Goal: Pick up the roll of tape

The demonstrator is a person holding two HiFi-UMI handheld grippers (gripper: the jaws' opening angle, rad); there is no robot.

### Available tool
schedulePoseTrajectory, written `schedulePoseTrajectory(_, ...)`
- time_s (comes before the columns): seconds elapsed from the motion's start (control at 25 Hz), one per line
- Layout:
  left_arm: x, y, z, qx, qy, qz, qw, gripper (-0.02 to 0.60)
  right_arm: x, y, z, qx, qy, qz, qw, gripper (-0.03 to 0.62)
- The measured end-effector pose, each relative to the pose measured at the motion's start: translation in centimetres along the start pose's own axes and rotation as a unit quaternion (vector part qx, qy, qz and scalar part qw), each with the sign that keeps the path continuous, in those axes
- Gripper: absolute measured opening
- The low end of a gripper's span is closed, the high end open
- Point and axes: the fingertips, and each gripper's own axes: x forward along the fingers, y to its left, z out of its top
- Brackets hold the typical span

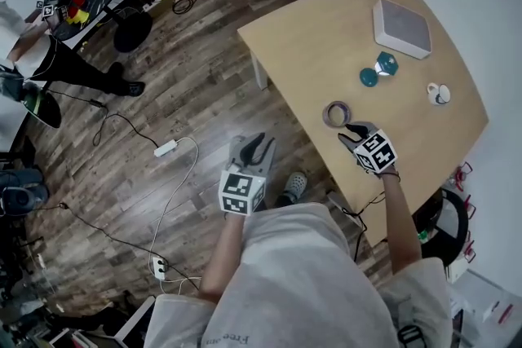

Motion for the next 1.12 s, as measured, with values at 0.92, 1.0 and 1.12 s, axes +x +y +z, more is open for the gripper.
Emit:
schedulePoseTrajectory(0.92,0.6,4.1,1.6,0.001,0.011,-0.009,0.9999,0.098,5.6,-0.8,-0.1,0.042,0.080,-0.005,0.996,0.138)
schedulePoseTrajectory(1.0,1.3,4.2,2.1,-0.005,0.009,-0.020,0.9997,0.098,5.7,-1.1,0.1,0.075,0.073,0.000,0.994,0.138)
schedulePoseTrajectory(1.12,2.2,4.2,2.4,-0.005,0.013,-0.041,0.9991,0.097,5.8,-1.5,0.5,0.124,0.071,-0.002,0.990,0.138)
